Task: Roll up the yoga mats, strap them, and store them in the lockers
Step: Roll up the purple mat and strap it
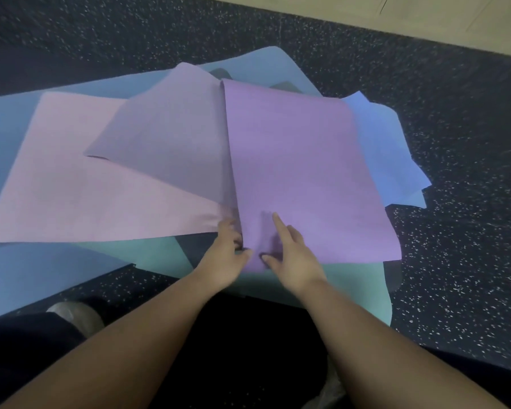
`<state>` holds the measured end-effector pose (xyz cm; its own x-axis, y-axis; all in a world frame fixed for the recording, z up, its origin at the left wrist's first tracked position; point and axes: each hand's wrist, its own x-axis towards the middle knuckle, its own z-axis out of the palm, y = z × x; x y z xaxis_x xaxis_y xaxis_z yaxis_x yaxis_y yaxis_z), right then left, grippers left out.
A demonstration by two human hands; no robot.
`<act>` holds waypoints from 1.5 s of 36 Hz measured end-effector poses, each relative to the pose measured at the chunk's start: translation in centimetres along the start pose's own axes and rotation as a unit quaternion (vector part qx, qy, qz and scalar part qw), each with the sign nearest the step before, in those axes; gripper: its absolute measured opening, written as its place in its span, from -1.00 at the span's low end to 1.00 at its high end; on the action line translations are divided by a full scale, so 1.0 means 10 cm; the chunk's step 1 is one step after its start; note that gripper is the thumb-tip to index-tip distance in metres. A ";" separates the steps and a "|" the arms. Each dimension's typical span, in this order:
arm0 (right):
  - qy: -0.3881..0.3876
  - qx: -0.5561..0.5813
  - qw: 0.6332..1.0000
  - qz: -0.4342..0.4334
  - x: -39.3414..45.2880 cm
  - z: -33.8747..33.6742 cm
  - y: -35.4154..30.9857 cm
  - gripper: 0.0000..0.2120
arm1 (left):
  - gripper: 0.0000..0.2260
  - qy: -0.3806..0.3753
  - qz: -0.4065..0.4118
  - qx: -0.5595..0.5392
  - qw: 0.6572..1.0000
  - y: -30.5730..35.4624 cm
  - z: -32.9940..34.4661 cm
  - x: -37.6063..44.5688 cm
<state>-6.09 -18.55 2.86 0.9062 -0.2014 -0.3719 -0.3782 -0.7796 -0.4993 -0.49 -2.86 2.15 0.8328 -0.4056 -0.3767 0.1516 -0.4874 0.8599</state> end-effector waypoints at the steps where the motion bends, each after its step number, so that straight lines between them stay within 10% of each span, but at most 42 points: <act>1: 0.004 -0.001 1.000 -0.003 -0.01 -0.02 -0.04 -0.19 | -0.45 0.013 0.011 -0.014 1.000 0.06 0.01 0.00; 26: 0.194 -0.057 0.958 -0.203 -1.03 -1.24 -1.17 -0.18 | -0.44 0.122 0.310 0.178 0.926 1.34 -0.76 -1.22; 30: 0.167 -0.088 0.965 -0.181 -1.23 -1.31 -1.36 -0.47 | -0.60 0.123 0.307 0.265 0.906 1.42 -0.92 -1.43; 37: 0.194 -0.076 0.967 -0.146 -1.53 -1.41 -1.50 -0.86 | -0.57 0.152 0.293 0.230 0.915 1.18 -1.10 -1.71; 43: 0.226 -0.019 0.961 -0.160 -1.68 -1.37 -1.57 -0.87 | -0.33 0.109 0.184 -0.053 0.975 1.09 -1.07 -1.75; 48: 0.244 0.030 0.951 -0.191 -1.71 -1.35 -1.64 -0.91 | -0.85 0.153 0.199 0.022 0.968 1.10 -1.05 -1.74; 54: 0.274 0.092 0.932 -0.219 -1.66 -1.38 -1.68 -0.84 | -0.67 0.241 0.347 0.042 0.905 1.22 -1.13 -1.83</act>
<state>-12.19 -10.26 28.20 0.9227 -0.2008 0.3292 0.0697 -0.7530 -0.6544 -7.83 7.31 23.44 0.8503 -0.2617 0.4566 -0.5221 -0.3101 0.7945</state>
